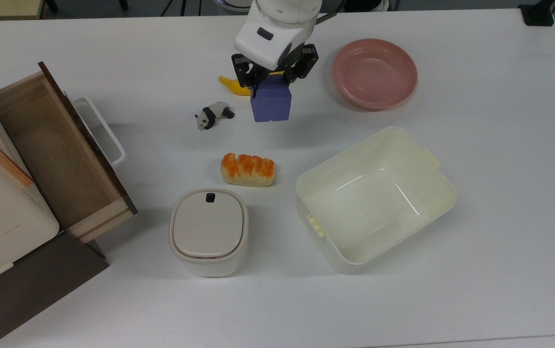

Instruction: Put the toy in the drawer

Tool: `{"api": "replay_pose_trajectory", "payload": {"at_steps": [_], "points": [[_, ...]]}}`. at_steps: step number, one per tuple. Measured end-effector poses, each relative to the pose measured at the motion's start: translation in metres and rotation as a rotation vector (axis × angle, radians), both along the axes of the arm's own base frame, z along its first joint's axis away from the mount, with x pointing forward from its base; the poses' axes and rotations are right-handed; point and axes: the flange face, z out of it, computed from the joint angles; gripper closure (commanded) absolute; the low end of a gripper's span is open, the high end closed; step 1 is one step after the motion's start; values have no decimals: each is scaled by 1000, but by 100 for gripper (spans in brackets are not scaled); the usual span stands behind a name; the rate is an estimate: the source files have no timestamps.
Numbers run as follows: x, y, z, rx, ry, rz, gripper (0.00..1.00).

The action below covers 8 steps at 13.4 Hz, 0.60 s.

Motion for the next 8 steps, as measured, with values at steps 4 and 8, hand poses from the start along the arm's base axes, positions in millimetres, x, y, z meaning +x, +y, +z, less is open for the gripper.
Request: {"api": "replay_pose_trajectory", "payload": {"at_steps": [4, 8], "points": [[-25, 70, -28, -10, 96, 120, 86], [-111, 194, -80, -59, 252, 343, 80]]}}
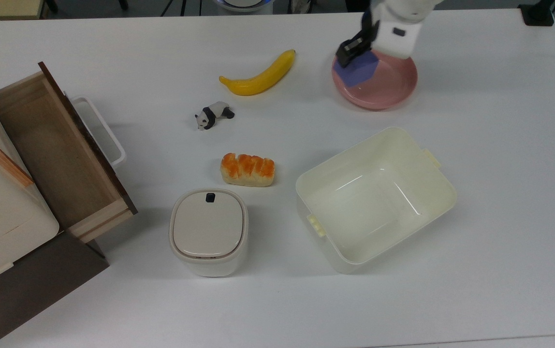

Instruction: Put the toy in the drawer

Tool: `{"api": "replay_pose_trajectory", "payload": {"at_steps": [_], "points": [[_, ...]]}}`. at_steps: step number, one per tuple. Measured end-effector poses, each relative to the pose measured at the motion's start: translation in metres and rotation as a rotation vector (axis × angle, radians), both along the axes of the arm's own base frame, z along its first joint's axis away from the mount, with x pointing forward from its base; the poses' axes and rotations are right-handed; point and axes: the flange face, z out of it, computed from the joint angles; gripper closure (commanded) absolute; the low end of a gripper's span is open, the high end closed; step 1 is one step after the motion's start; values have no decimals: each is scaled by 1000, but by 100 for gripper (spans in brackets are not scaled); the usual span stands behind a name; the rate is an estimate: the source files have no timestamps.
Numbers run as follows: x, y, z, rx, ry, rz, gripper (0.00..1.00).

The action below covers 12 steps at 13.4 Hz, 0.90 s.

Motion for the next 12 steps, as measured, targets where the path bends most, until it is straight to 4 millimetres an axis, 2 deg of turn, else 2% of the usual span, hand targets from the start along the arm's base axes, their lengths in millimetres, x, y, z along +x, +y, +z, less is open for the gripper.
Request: {"api": "replay_pose_trajectory", "payload": {"at_steps": [1, 3, 5, 8, 10, 12], "points": [[-16, 17, -10, -13, 18, 26, 70], [-37, 37, -27, -35, 46, 61, 0], [-47, 42, -39, -50, 66, 73, 0], [-43, 38, -38, -49, 64, 63, 0], [-26, 25, -25, -34, 38, 27, 0], [-1, -5, -10, -21, 7, -51, 0]]}}
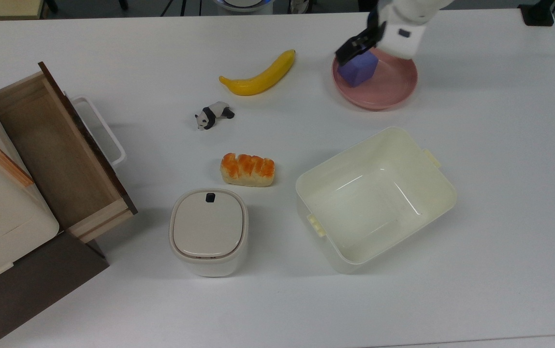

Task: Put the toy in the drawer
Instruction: 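Move the gripper over the panda toy and grasp it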

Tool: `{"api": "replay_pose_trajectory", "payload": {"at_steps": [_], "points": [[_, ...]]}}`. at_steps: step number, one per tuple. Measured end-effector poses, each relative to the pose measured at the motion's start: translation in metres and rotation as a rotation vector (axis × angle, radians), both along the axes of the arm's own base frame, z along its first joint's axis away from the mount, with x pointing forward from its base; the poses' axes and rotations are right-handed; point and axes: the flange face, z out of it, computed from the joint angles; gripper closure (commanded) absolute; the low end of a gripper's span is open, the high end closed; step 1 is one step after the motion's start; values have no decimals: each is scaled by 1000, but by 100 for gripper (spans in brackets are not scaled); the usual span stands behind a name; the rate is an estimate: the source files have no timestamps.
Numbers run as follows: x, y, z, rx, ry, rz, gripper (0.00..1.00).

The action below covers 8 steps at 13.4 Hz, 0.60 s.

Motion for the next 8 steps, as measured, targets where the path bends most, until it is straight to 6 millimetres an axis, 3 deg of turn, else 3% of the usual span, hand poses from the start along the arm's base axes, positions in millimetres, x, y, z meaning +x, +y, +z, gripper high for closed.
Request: {"api": "replay_pose_trajectory", "payload": {"at_steps": [1, 2, 4, 6, 7, 8], "points": [[15, -24, 6, 0, -17, -63, 0], [38, -65, 12, 0, -41, -169, 0], [67, -122, 14, 6, -101, -325, 0], [96, -200, 6, -4, -192, -550, 0], [101, -224, -4, -23, -224, -678, 1], [102, -235, -13, -41, -237, -761, 5]]}}
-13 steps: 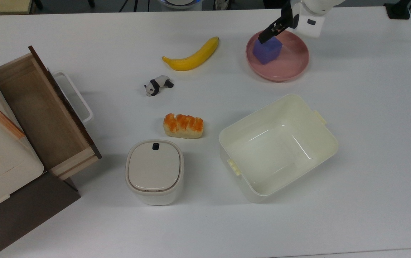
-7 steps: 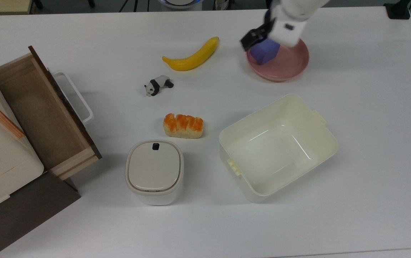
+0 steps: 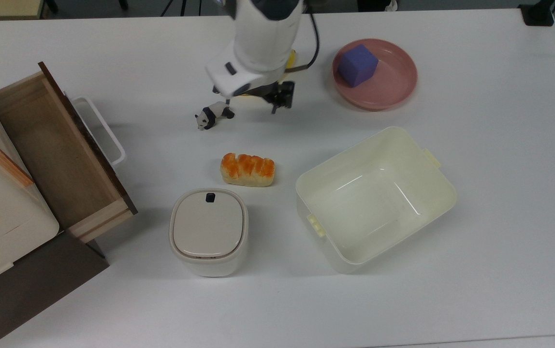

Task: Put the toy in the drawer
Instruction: 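Move the gripper over the panda toy and grasp it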

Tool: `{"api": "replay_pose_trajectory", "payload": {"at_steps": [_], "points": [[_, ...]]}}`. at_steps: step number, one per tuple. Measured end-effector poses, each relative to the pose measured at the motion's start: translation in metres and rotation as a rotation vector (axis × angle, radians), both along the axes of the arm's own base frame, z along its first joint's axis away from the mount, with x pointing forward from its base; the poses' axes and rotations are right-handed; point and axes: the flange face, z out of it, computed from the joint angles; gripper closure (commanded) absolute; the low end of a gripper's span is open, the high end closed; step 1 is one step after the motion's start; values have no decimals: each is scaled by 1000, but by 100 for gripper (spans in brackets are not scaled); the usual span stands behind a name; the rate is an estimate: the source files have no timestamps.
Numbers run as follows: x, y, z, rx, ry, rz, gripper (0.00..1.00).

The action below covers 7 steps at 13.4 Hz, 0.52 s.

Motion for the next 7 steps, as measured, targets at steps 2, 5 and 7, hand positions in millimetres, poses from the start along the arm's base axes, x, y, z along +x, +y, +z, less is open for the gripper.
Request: {"api": "replay_pose_trajectory", "payload": {"at_steps": [2, 5, 7], "points": [[1, -27, -22, -27, 2, -181, 5], [3, -59, -30, -46, -6, -321, 4], [1, -79, -33, -53, -1, -372, 5]]}}
